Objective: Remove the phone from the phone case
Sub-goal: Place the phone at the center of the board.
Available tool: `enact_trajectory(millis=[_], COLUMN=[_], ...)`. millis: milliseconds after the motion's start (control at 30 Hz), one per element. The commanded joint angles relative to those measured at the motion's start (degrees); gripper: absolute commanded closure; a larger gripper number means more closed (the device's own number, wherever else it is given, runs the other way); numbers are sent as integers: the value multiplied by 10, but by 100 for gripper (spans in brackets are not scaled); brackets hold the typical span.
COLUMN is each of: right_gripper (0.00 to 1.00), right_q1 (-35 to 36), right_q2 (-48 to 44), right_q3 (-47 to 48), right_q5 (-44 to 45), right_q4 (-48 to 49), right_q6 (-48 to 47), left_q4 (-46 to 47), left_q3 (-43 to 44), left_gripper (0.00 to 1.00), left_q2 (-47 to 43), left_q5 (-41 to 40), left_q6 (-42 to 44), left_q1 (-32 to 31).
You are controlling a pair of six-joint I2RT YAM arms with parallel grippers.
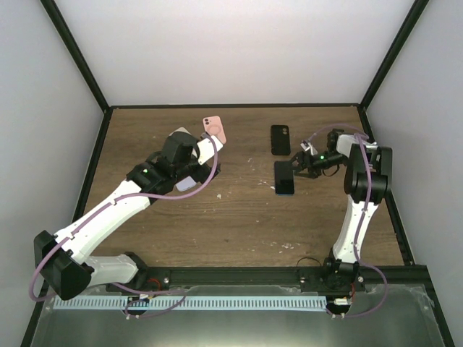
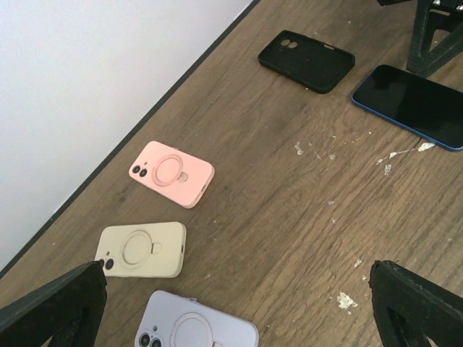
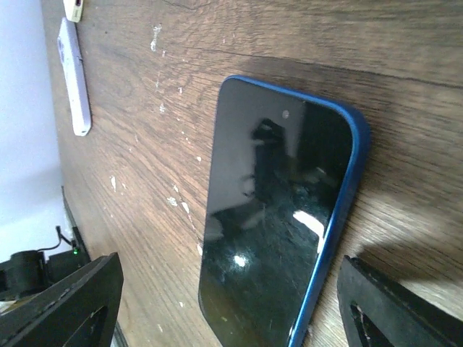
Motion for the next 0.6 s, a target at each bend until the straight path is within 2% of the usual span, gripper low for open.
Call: enact_trajectory(millis=[0, 233, 400, 467, 567], right_gripper=[19, 16, 7, 1, 0], right_q1=[-2, -2, -2, -2, -2], right_q2=[-7, -45, -98, -119, -165], right_q3=[-8, -3, 10, 18, 22], right_q5=[92, 118, 137, 149, 181], right_q4=[35, 41, 52, 56, 80], right_q6=[12, 10, -8, -16, -25], left_q4=[16, 22, 43, 66, 91], left_q3=[-6, 0, -5, -8, -5], left_gripper=[0, 0, 0, 0, 0], left_q2=[8, 23, 38, 51, 73], left_q5=[-13, -30, -14, -41, -36], left_q6=[-11, -28, -48, -72, -96], left_q1=[2, 3, 3, 3, 14])
